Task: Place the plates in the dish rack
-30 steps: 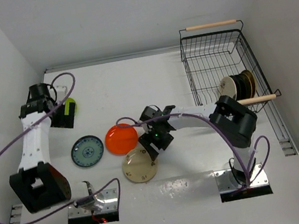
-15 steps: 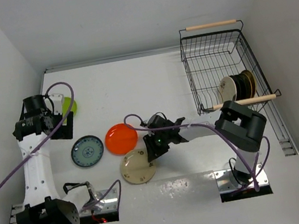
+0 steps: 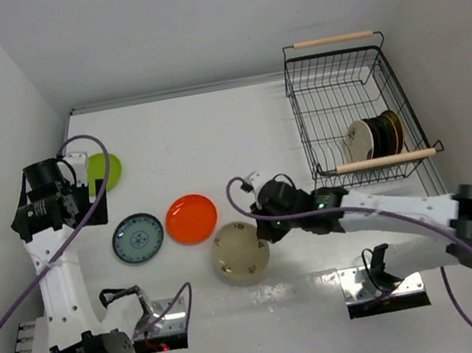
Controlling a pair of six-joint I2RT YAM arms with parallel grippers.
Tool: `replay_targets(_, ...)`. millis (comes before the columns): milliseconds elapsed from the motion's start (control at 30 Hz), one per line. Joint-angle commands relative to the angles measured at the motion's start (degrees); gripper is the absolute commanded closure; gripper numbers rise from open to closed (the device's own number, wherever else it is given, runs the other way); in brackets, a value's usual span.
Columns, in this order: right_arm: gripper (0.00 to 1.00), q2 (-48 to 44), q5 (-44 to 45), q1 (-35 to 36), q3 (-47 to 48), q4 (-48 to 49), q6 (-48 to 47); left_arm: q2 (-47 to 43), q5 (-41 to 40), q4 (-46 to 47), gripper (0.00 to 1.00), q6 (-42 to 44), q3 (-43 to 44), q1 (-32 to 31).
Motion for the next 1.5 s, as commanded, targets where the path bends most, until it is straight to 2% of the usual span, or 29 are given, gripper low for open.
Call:
replay_targets(0, 1.0, -11.9, 14.4, 0.7, 8.3, -15.2, -9.2, -0.4, 0.4, 1.8, 0.01, -1.3, 0.0, 1.0)
replay_targets(67, 1.0, -15.7, 20.7, -0.4, 17.2, -18.9, -11.0, 0.3, 0.9, 2.3, 0.01, -1.3, 0.6, 1.0)
replay_targets(100, 1.0, -15.8, 25.0, -0.7, 19.6, -24.5, -13.2, 0.3, 0.9, 2.3, 0.01, -1.3, 1.3, 1.0)
replay_targets(167, 1.0, -14.6, 33.1, -1.9, 28.9, -27.7, -18.6, 2.0, 1.5, 2.9, 0.01, -1.3, 2.1, 1.0)
replay_targets(200, 1.0, -13.1, 43.2, -2.2, 30.9, -31.3, -20.4, 2.0, 1.5, 3.4, 0.01, -1.3, 3.0, 1.0)
replay_targets(233, 1.0, -12.0, 46.3, -3.0, 34.8, -32.1, -23.9, 2.9, 2.0, 3.9, 0.01, -1.3, 3.6, 1.0)
replay_targets(300, 1.0, -7.6, 50.3, -10.9, 41.6, -34.8, -28.5, 5.0, 3.4, 3.9, 0.01, -1.3, 6.2, 1.0)
replay_targets(333, 1.0, -6.5, 49.8, -13.4, 43.2, -35.5, -30.9, 5.8, 4.2, 3.9, 0.01, -1.3, 7.1, 1.0)
replay_targets(367, 1.0, -5.7, 49.0, -21.7, 46.4, -35.8, -31.4, 6.7, 4.2, 3.9, 0.01, -1.3, 9.0, 1.0)
replay_targets(433, 1.0, -1.9, 46.1, -26.5, 47.9, -35.1, -32.8, 9.1, 4.2, 4.6, 0.01, -1.3, 10.7, 1.0)
replay_targets(467, 1.0, 0.9, 46.1, -31.9, 47.8, -34.6, -34.3, 10.7, 4.2, 5.3, 0.01, -1.3, 12.1, 1.0)
replay_targets(533, 1.0, 2.3, 49.4, -33.8, 45.8, -29.6, -36.5, 12.0, 4.2, 5.3, 0.01, -1.3, 13.3, 1.0)
replay_targets(600, 1.0, 5.1, 53.0, -36.3, 44.0, -28.6, -39.6, 13.2, 4.2, 6.8, 0.01, -1.3, 13.8, 1.0)
replay_targets(800, 1.0, 12.4, 47.9, -44.3, 40.5, -25.5, -38.3, 18.1, 4.7, 7.9, 0.01, 0.4, 12.6, 0.4)
replay_targets(1033, 1.0, 16.3, 45.4, -46.3, 34.4, -22.0, -37.4, 22.2, 4.7, 9.7, 0.01, 2.7, 9.9, 0.4)
replay_targets(1233, 1.0, 18.7, 45.2, -46.3, 28.4, -22.6, -31.6, 26.0, 2.8, 10.2, 0.03, 4.0, 9.3, 0.4)
replay_targets(1467, 1.0, 19.2, 44.9, -46.4, 26.6, -22.7, -28.0, 27.6, 2.2, 11.3, 0.03, 4.5, 9.3, 0.4)
